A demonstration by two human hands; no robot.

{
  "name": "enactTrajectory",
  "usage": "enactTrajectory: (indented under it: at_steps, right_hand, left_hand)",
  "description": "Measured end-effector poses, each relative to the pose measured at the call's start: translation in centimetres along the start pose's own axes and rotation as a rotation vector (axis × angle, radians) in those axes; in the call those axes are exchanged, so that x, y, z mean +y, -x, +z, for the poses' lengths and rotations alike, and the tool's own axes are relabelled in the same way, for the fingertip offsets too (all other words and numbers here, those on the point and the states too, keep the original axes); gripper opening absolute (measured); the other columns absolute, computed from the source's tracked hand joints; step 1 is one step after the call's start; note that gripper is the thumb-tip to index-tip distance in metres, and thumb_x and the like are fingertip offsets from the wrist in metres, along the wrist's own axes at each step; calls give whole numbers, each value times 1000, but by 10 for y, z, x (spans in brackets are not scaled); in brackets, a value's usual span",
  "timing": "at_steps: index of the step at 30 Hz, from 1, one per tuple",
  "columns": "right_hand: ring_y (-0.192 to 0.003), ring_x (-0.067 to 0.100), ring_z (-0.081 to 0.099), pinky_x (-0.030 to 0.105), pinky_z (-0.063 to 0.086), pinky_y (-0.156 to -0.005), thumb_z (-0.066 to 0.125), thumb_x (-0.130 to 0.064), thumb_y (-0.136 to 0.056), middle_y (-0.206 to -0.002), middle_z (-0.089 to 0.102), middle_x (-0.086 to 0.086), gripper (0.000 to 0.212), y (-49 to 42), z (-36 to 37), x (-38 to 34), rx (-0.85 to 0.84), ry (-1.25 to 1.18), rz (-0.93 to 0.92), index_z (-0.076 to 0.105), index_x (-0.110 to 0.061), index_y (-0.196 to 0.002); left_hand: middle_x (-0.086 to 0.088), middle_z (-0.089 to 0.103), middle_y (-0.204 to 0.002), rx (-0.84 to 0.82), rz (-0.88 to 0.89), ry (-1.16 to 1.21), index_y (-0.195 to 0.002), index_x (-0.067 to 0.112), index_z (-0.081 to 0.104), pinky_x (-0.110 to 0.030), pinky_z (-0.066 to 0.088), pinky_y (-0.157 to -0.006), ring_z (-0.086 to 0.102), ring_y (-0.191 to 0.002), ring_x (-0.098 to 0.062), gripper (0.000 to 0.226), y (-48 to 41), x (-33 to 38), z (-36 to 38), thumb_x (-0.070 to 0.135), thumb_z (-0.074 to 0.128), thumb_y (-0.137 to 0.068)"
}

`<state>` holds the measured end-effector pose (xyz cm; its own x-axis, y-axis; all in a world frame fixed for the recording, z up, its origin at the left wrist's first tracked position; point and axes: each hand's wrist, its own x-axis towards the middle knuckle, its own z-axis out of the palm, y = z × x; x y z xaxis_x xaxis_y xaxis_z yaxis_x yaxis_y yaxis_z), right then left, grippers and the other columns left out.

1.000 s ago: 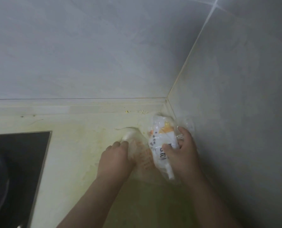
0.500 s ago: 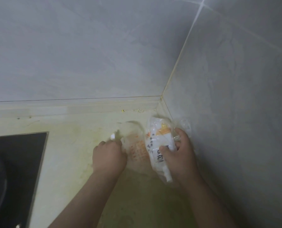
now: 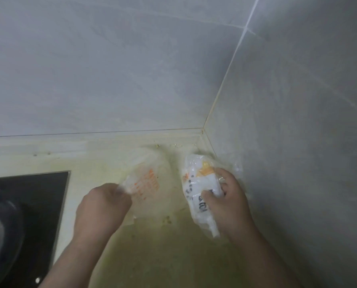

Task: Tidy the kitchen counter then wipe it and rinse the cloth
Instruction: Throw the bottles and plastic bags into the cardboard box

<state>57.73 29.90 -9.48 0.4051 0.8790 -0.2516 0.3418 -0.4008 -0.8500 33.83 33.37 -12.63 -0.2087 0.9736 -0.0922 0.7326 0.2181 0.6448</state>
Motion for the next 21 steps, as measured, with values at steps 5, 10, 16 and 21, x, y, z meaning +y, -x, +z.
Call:
enactTrajectory:
  at_steps: [5,10,16,21]
  right_hand:
    - [-72,2,67,22,53,-65,64,-14,-83,-106,64,-10,54,27,-14,-19,26,44,-15,47,-45,-125]
    - [-72,0,63,18,44,-58,63,-15,-83,-98,64,-12,51,58,-35,-34,74,124,-47,46,-48,-119]
    - [-73,12,66,27,47,-62,65,-13,-83,-90,67,-5,48,94,-46,-40,82,94,-36,49,-44,-117]
    - [-77,13,67,30,54,-67,65,-13,-82,-95,68,-6,49,130,-42,-43,18,47,-82,49,-52,-107]
  left_hand:
    - [0,63,-54,56,-67,71,-60,21,65,-31,49,-59,61,-61,-25,28,28,-20,-55,42,59,-77]
    - [1,67,-61,80,-159,105,-55,33,65,-36,50,-65,63,-66,-25,16,54,-42,-96,46,57,-54]
    - [2,68,-62,64,-187,109,-57,33,65,-36,48,-66,63,-70,-25,17,89,-56,-126,48,58,-53]
    - [-5,69,-68,94,-167,87,-66,22,68,-36,49,-68,63,-73,-28,13,127,-66,-148,34,72,-68]
